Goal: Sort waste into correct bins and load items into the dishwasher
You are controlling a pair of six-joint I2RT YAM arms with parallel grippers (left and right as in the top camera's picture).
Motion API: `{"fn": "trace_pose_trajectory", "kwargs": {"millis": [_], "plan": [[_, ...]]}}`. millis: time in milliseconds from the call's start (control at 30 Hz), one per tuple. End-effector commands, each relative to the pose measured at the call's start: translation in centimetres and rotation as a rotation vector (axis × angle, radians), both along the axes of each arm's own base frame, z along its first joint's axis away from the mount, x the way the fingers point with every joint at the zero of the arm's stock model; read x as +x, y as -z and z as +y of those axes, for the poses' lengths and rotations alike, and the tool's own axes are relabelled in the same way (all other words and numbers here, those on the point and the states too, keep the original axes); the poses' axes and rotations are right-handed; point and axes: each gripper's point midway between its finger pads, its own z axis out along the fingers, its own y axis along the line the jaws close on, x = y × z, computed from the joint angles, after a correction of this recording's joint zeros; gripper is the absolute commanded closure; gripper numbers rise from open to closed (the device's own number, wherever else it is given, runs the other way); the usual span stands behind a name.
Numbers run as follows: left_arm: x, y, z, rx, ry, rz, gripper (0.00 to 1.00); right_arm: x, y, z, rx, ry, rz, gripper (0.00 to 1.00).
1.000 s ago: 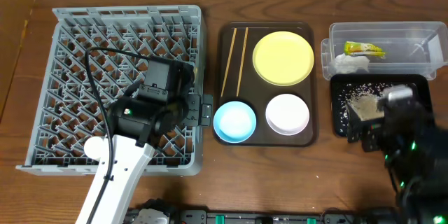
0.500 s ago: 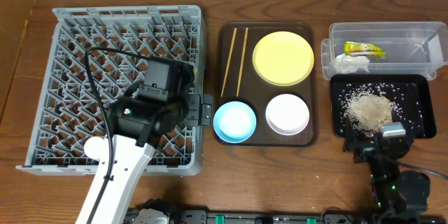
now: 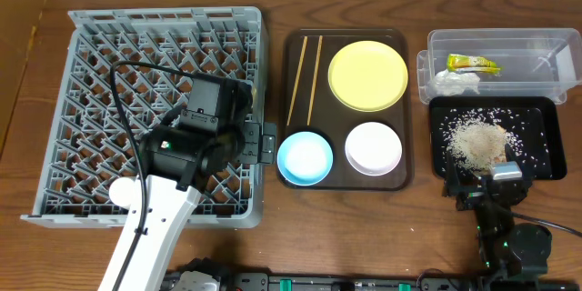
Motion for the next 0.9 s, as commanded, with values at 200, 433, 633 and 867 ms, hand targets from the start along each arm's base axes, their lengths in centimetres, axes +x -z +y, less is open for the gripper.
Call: {"fn": "trace_pose_trajectory", "kwargs": {"millis": [200,433,633,867], "plan": [[0.3,-0.5,0.2,0.019,0.006,-0.020,0.02,0.0,0.1,-0.4,-0.010,0.017,-0.003,0.01],[0.2,-1.8,-4.1,-0.203,0.120,-0.026,0.02,0.0,0.1,-0.4,-0.010,0.017,-0.003,0.01],[2.4,-4.1,-6.7,-0.377,0.111,-0.103,0.02,0.0,0.1,-0.4,-0.010,0.017,-0.003,0.01],[6.5,0.0,-6.1,-0.145,-0.003,-0.029,0.00,0.0,0.1,-0.4,-0.010,0.017,-0.003,0.01]]}}
